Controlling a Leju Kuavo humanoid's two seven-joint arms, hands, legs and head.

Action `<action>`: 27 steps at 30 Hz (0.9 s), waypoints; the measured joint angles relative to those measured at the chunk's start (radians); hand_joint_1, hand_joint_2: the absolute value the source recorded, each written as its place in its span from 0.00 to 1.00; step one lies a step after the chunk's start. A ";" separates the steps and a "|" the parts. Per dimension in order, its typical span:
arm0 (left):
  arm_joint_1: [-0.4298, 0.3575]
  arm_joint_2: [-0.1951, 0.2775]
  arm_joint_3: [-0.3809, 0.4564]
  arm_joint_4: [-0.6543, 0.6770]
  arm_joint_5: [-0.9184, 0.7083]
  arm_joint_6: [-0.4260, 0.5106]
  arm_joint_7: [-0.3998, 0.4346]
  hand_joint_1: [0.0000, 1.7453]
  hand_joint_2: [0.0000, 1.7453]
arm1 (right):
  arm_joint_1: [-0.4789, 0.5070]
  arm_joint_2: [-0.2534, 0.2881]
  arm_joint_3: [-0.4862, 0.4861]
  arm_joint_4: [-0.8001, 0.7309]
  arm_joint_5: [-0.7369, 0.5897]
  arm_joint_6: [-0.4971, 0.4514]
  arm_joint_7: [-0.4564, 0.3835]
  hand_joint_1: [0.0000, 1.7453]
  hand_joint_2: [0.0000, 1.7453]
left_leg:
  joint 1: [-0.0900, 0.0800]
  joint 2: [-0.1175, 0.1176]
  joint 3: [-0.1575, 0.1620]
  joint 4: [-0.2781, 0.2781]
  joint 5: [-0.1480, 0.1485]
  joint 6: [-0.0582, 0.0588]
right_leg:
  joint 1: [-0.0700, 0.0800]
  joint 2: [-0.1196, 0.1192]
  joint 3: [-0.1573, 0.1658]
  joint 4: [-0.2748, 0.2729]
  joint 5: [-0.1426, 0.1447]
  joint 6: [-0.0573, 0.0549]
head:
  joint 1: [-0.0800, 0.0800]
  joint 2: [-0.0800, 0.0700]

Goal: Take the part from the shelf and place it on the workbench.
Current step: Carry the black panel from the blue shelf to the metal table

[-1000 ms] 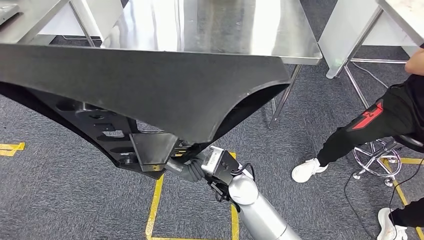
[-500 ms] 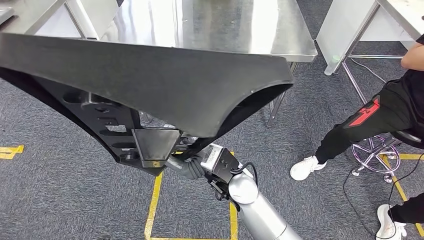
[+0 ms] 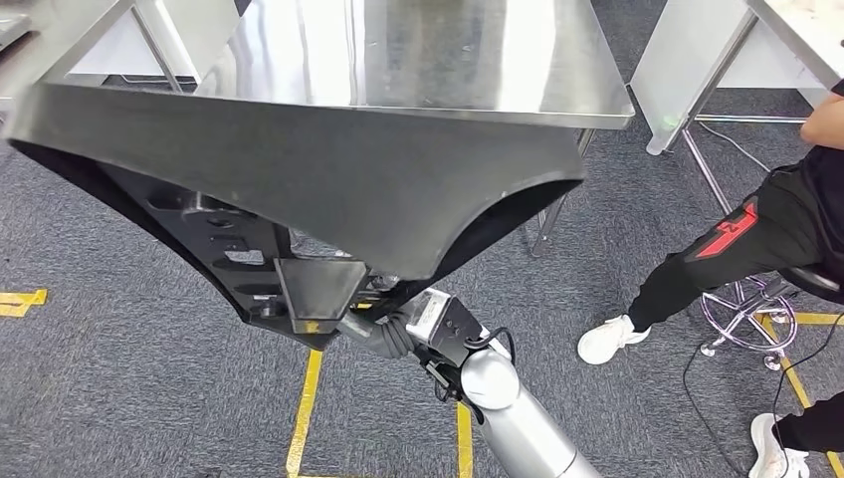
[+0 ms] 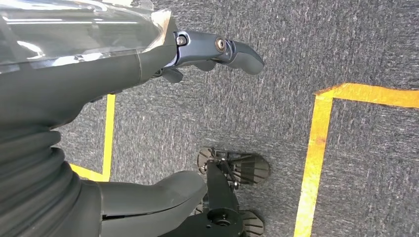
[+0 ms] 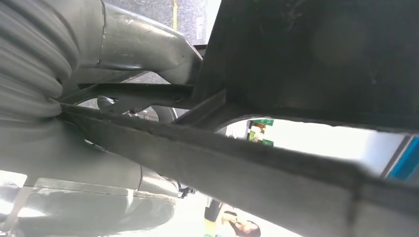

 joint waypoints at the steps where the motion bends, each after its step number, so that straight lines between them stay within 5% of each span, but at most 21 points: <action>1: 0.000 0.000 0.000 0.000 0.000 0.001 0.001 0.00 1.00 | 0.000 0.000 0.000 0.000 0.000 -0.002 0.000 1.00 1.00 | 0.001 -0.001 0.000 0.000 -0.001 -0.005 | 0.002 0.000 0.002 0.000 0.000 -0.011 | 0.000 0.000; 4: -0.001 -0.001 0.000 0.000 -0.002 0.004 0.002 0.00 1.00 | 0.000 0.001 -0.001 -0.001 0.000 -0.005 0.000 1.00 1.00 | 0.006 0.016 -0.014 0.033 -0.022 -0.016 | -0.004 -0.002 0.011 -0.001 -0.002 -0.037 | -0.001 0.000; 7: -0.003 -0.002 -0.001 0.000 -0.003 0.004 0.002 0.00 1.00 | 0.002 0.001 -0.001 -0.002 0.000 -0.006 0.000 1.00 1.00 | 0.006 0.047 -0.114 0.221 -0.096 -0.022 | 0.000 -0.010 0.023 -0.002 -0.012 -0.057 | -0.002 0.000; 9: -0.002 -0.002 -0.001 0.000 -0.003 0.004 0.003 0.00 1.00 | 0.005 0.001 -0.001 -0.002 0.000 -0.007 0.000 1.00 1.00 | 0.006 0.052 -0.169 0.300 -0.104 -0.021 | 0.005 -0.013 0.031 -0.002 -0.020 -0.062 | -0.002 0.000; 10: -0.002 -0.002 -0.001 0.000 -0.004 0.004 0.003 0.00 1.00 | 0.005 0.001 -0.001 -0.002 0.000 -0.007 0.000 1.00 1.00 | 0.006 0.053 -0.167 0.280 -0.079 -0.018 | 0.006 -0.013 0.037 -0.002 -0.025 -0.061 | -0.002 0.000; 12: -0.003 -0.002 -0.001 0.000 -0.005 0.004 0.004 0.00 1.00 | 0.005 0.001 -0.002 -0.002 0.000 -0.008 0.000 1.00 1.00 | 0.004 0.058 -0.110 0.153 -0.004 -0.006 | 0.007 -0.014 0.055 -0.003 -0.040 -0.057 | -0.002 0.000; 14: -0.005 -0.002 -0.001 0.000 -0.007 0.003 0.005 0.00 1.00 | 0.003 0.001 -0.003 -0.002 0.000 -0.009 0.000 1.00 1.00 | -0.005 0.064 -0.051 0.048 0.024 0.005 | 0.013 -0.016 0.068 -0.006 -0.052 -0.047 | -0.002 0.000; 19: -0.008 -0.002 -0.001 -0.001 -0.009 0.003 0.008 0.00 1.00 | 0.003 0.001 -0.007 -0.004 0.001 -0.011 -0.001 1.00 1.00 | -0.011 0.056 -0.011 0.003 0.006 0.029 | 0.014 -0.022 0.064 0.024 -0.058 -0.021 | -0.001 0.000; 24: -0.010 -0.004 0.000 -0.001 -0.010 0.002 0.009 0.00 1.00 | 0.009 -0.006 -0.008 -0.006 0.000 -0.013 -0.001 1.00 1.00 | -0.011 0.043 0.017 -0.004 -0.014 0.042 | 0.012 -0.018 -0.114 0.280 -0.133 -0.022 | 0.001 0.000; 25: -0.010 -0.004 0.000 -0.001 -0.010 0.002 0.010 0.00 1.00 | 0.011 -0.007 -0.009 -0.006 0.000 -0.014 -0.001 1.00 1.00 | -0.011 0.040 0.025 -0.004 -0.020 0.040 | 0.011 -0.018 -0.126 0.271 -0.120 -0.015 | 0.001 0.000; 27: -0.010 -0.006 0.000 -0.001 -0.010 0.002 0.010 0.00 1.00 | 0.013 -0.009 -0.009 -0.007 0.000 -0.015 -0.001 1.00 1.00 | -0.011 0.034 0.047 -0.004 -0.036 0.036 | 0.009 -0.018 -0.097 0.148 -0.039 0.007 | 0.001 0.000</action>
